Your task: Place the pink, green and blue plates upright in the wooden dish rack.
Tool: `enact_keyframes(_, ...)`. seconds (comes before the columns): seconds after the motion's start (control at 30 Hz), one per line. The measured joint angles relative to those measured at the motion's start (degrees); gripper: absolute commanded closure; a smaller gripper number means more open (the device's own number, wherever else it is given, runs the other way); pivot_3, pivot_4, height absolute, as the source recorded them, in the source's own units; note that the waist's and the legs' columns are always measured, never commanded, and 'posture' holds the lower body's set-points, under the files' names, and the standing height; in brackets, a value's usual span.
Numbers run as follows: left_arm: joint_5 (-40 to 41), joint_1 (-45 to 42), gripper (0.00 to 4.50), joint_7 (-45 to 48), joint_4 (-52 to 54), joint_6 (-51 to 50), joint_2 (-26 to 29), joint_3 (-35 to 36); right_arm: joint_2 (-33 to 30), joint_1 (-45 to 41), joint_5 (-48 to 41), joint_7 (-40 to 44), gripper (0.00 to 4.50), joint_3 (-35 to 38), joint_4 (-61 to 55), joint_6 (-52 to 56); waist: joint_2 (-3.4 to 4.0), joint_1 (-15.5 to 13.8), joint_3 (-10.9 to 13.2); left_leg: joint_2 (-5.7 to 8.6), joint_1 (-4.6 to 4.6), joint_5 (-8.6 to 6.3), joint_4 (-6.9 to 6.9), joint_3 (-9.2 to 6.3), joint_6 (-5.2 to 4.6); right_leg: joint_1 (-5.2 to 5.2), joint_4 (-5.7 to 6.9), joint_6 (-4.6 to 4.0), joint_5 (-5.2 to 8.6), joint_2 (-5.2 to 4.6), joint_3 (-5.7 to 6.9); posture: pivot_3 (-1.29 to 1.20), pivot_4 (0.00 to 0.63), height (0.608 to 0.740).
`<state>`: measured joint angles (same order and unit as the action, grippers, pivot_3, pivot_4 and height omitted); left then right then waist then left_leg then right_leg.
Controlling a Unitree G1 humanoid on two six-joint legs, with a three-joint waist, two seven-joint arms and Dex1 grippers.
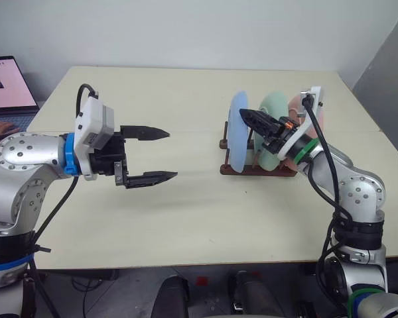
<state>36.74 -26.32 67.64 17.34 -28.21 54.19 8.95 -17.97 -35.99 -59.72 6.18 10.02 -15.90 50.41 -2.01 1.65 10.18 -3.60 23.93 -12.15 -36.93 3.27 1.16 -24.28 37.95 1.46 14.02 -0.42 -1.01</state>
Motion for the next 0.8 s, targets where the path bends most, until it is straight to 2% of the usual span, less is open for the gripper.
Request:
enact_keyframes(0.1,-0.2,0.0,0.0,0.0,0.0,0.1,-0.2,0.0,-1.5,-1.8,0.1,0.1,0.13,0.0,-1.1,0.0,0.01,0.0,0.0,0.0,0.01,0.0,0.01,0.0,0.0,-0.03,0.0,0.0,0.0,0.02,-0.01,0.0,0.15,0.739)
enact_keyframes(0.13,-0.3,0.0,0.0,0.0,-0.1,0.1,-0.2,0.0,-2.5,-2.5,0.1,0.1,0.03,0.1,-1.9,0.0,0.01,0.0,0.0,-0.01,0.02,0.0,0.02,0.0,0.0,-0.04,0.0,-0.01,0.0,0.02,0.0,0.0,0.15,0.739)
enact_keyframes(0.27,-1.4,0.7,0.0,-0.9,-0.8,0.2,-0.4,0.0,-10.5,-6.1,0.7,3.6,0.03,0.5,-5.7,0.0,0.03,-0.1,0.0,-0.01,0.06,0.0,0.06,0.0,0.0,-0.05,-0.09,-0.01,0.01,0.0,0.01,0.0,0.15,0.739)
enact_keyframes(0.4,-5.7,2.8,0.0,-2.2,-2.0,1.3,1.1,-0.2,-25.1,-4.7,3.9,13.7,0.03,1.3,-8.2,-0.1,0.02,-0.3,0.0,0.0,0.09,-0.01,0.14,0.03,0.0,-0.06,-0.21,-0.04,0.03,-0.07,0.01,0.0,0.15,0.739)
enact_keyframes(0.5,-10.5,5.8,0.0,-3.5,-2.7,2.4,4.2,-0.5,-39.7,2.5,9.3,27.2,0.03,2.0,-8.5,-2.9,0.04,-0.4,0.0,-0.02,0.05,-0.01,0.24,0.07,0.0,-0.07,-0.26,-0.15,0.11,-0.18,0.01,0.0,0.15,0.739)
enact_keyframes(0.6,-12.9,9.0,0.0,-4.1,-3.3,3.9,5.4,0.6,-49.3,8.5,15.8,40.0,0.03,3.6,-5.4,-9.5,0.04,-0.3,0.0,-0.03,0.02,-0.01,0.26,0.12,0.0,-0.09,-0.24,-0.4,0.26,-0.21,0.0,0.0,0.15,0.739)
enact_keyframes(0.73,-14.4,13.0,0.0,-4.2,-3.7,4.9,7.6,3.4,-58.1,14.4,22.7,54.6,0.03,7.6,1.1,-17.9,0.07,0.0,0.0,-0.09,-0.09,-0.01,0.25,0.15,0.0,-0.09,-0.19,-0.49,0.29,-0.44,0.03,0.0,0.15,0.739)
enact_keyframes(0.8,-14.5,14.2,0.0,-4.1,-4.0,5.0,8.0,5.2,-60.0,16.1,25.0,59.1,0.03,8.9,3.8,-20.4,0.07,0.0,0.0,-0.11,-0.14,-0.01,0.25,0.15,0.01,-0.08,-0.15,-0.56,0.33,-0.5,0.07,0.0,0.15,0.739)
